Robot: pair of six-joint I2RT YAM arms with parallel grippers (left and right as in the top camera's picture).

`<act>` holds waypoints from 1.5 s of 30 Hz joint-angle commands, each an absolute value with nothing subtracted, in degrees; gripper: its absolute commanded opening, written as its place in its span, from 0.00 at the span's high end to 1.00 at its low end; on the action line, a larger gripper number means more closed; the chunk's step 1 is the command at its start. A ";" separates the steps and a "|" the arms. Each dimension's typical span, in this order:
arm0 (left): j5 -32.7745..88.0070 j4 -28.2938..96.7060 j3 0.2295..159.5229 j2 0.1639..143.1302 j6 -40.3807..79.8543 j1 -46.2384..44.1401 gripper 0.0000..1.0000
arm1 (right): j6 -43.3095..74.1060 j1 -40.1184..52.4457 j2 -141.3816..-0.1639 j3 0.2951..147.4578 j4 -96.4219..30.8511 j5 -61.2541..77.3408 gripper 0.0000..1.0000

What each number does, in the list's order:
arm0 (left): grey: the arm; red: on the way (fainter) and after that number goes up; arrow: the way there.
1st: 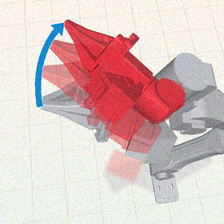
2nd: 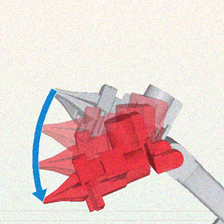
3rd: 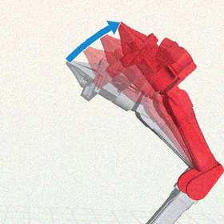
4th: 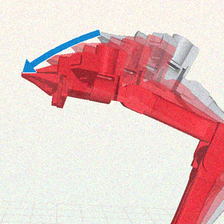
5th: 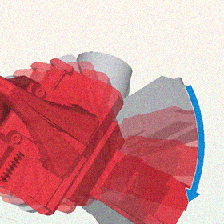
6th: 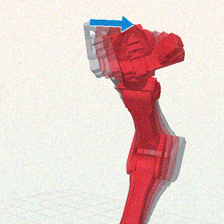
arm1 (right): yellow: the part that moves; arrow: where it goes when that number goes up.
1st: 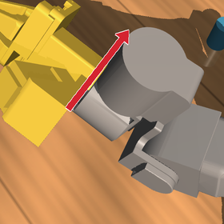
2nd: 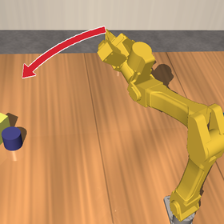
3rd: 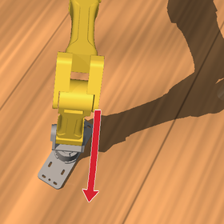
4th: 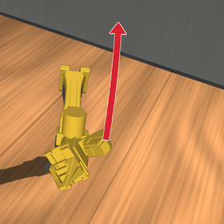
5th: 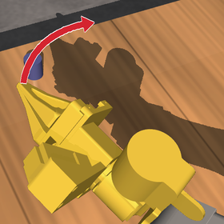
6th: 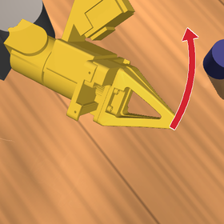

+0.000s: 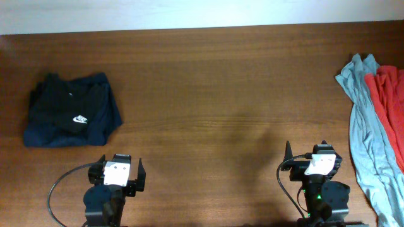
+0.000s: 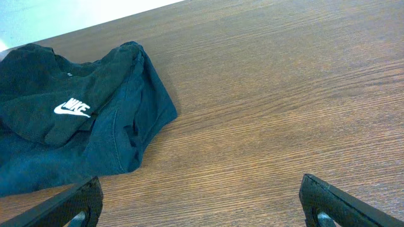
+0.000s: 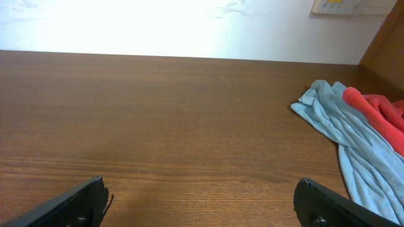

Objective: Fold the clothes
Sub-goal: 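Raise both grippers from rest and move toward the table center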

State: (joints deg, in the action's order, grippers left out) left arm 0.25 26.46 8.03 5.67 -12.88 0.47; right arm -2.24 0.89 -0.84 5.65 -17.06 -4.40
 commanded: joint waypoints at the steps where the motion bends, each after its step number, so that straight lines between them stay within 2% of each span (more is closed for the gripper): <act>1: 1.32 26.30 7.60 5.13 -13.58 0.82 0.01 | -2.57 1.10 -0.36 5.23 -17.10 -4.08 0.01; 11: 1.39 26.06 7.60 5.13 -13.56 0.82 0.01 | -2.57 1.10 -0.36 5.23 -17.10 -4.08 0.02; 18: 9.91 23.44 7.60 5.13 -13.56 0.82 0.01 | -2.55 1.10 -0.36 5.23 -17.06 -1.85 0.01; 26: 12.64 23.44 7.66 5.13 -13.54 0.82 0.01 | -2.55 1.10 -0.36 5.32 -16.38 2.22 0.01; 31: 26.96 18.09 7.66 5.13 -13.56 0.82 0.01 | -1.89 1.10 -0.36 5.32 -14.50 12.32 0.01; 33: 28.86 17.15 7.70 5.13 -11.60 0.82 0.01 | 2.79 1.10 -0.36 5.48 -14.28 12.27 0.01; 40: 27.59 18.04 10.72 7.31 -7.07 0.82 0.01 | 5.41 1.10 -3.14 11.79 -16.82 11.46 0.02; 42: 23.99 18.96 14.22 10.31 -6.90 0.82 0.01 | 5.39 1.10 -7.57 17.15 -21.15 8.88 0.02; 45: 17.96 21.56 22.65 20.36 -6.90 0.82 0.01 | 4.54 1.10 -22.17 28.91 -28.40 3.79 0.01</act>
State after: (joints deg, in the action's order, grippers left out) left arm 23.70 20.23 15.22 13.34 -7.88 0.51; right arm 4.47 0.89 -12.27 19.97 -25.30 8.64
